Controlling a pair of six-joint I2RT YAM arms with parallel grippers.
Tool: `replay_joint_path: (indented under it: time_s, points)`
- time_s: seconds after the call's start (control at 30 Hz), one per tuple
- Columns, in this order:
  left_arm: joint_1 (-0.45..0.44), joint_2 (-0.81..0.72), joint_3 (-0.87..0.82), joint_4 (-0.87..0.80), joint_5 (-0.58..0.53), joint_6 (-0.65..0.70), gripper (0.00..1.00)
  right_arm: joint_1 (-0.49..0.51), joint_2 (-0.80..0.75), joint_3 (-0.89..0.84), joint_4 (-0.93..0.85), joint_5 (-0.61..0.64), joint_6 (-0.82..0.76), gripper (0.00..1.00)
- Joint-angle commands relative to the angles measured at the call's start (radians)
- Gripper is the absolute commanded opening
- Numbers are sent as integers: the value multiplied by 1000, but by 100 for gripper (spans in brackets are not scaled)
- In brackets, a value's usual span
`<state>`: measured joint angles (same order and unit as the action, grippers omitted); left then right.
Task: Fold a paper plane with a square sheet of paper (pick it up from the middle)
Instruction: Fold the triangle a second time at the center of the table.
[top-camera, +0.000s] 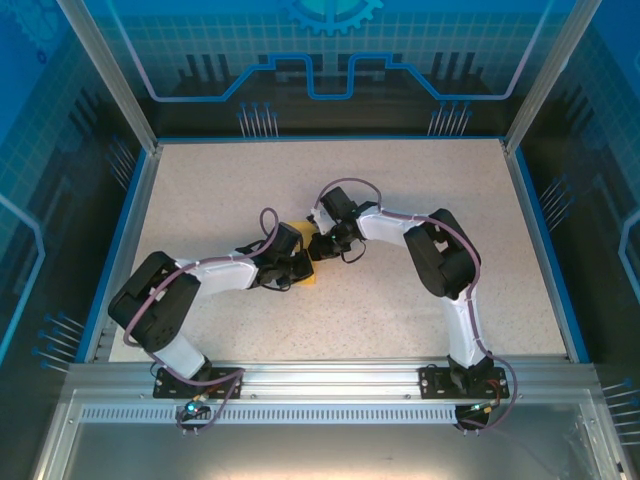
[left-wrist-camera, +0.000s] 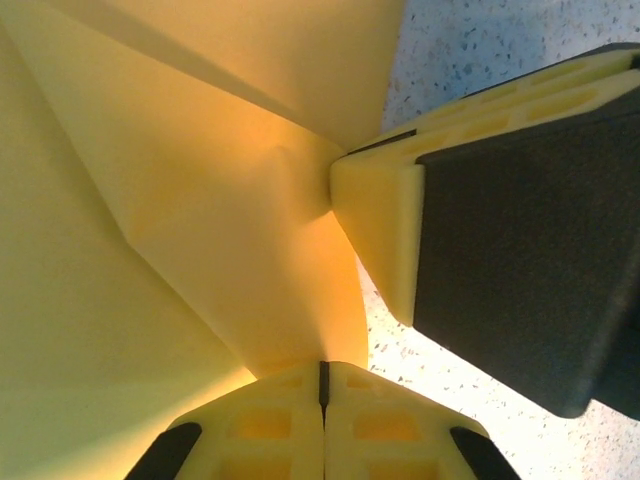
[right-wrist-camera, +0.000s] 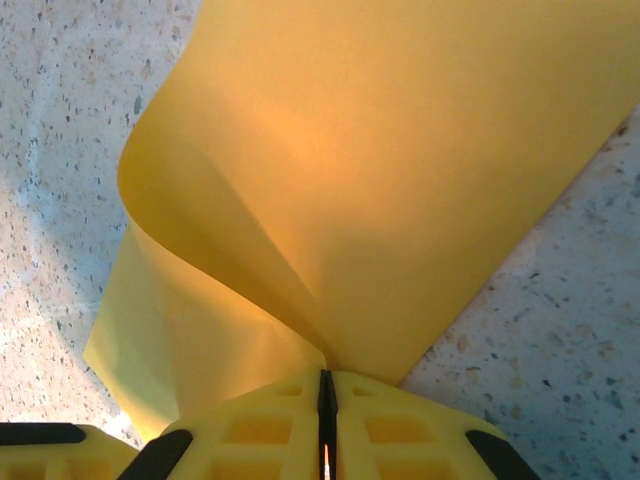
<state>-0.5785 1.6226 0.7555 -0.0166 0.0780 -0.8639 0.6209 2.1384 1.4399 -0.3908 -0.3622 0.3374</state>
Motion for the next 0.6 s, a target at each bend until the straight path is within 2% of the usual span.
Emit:
replay_joint_path:
  time_s: [0.0,0.57]
  points:
    - [4,20,-6,15,25,-1,8,-15,46,-12,-22,3,11,11]
    - [4,46,-6,44,57,-4,8,-16,55,-9,-24,-1,16,11]
